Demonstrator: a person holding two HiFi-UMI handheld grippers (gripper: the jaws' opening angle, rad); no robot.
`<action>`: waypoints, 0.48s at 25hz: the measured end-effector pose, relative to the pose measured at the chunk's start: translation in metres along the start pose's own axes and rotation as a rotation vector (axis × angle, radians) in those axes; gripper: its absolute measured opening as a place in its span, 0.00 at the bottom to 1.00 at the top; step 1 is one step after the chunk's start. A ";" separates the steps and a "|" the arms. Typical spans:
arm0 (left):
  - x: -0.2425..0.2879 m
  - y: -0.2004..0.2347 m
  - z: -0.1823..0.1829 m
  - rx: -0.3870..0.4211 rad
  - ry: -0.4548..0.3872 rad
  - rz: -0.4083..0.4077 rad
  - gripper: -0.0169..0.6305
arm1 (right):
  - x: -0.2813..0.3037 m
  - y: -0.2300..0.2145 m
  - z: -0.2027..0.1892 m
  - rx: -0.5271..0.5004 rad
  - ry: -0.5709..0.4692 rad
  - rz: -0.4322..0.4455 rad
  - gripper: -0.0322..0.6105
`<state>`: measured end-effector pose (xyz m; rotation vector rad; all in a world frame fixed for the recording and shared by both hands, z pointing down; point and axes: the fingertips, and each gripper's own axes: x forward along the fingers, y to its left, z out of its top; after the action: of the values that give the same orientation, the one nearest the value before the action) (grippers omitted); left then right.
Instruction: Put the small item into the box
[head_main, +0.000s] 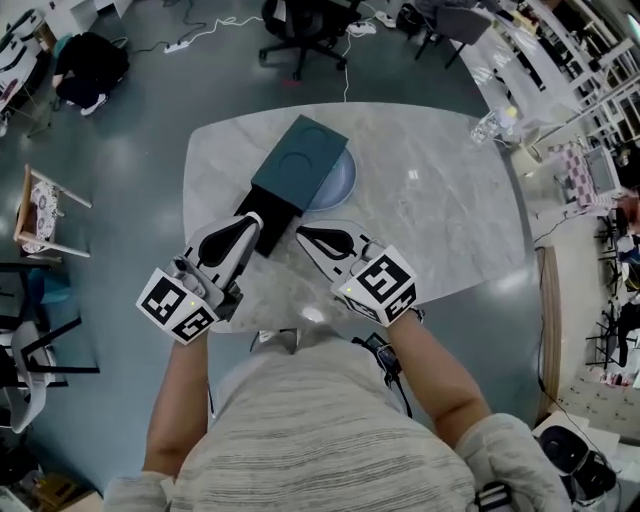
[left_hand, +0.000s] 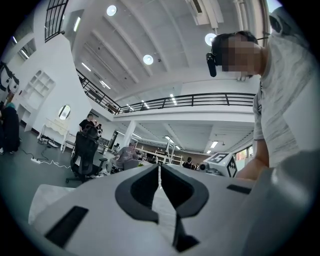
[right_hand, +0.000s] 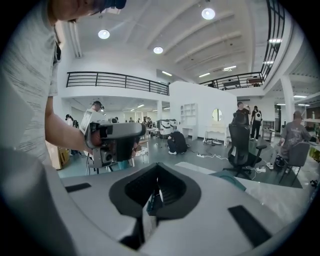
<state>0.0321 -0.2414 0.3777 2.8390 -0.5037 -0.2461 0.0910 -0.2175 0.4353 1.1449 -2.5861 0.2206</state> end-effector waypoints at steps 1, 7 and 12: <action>0.000 -0.002 0.000 0.000 0.001 -0.004 0.07 | -0.002 0.001 0.002 -0.006 0.000 0.002 0.08; 0.003 -0.014 -0.003 0.005 0.018 -0.033 0.07 | -0.015 0.007 0.012 -0.024 -0.004 0.027 0.08; 0.010 -0.019 -0.010 0.006 0.026 -0.048 0.07 | -0.025 0.002 0.013 -0.037 -0.002 0.030 0.08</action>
<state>0.0489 -0.2259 0.3808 2.8588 -0.4319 -0.2169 0.1023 -0.2018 0.4145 1.0941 -2.5994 0.1780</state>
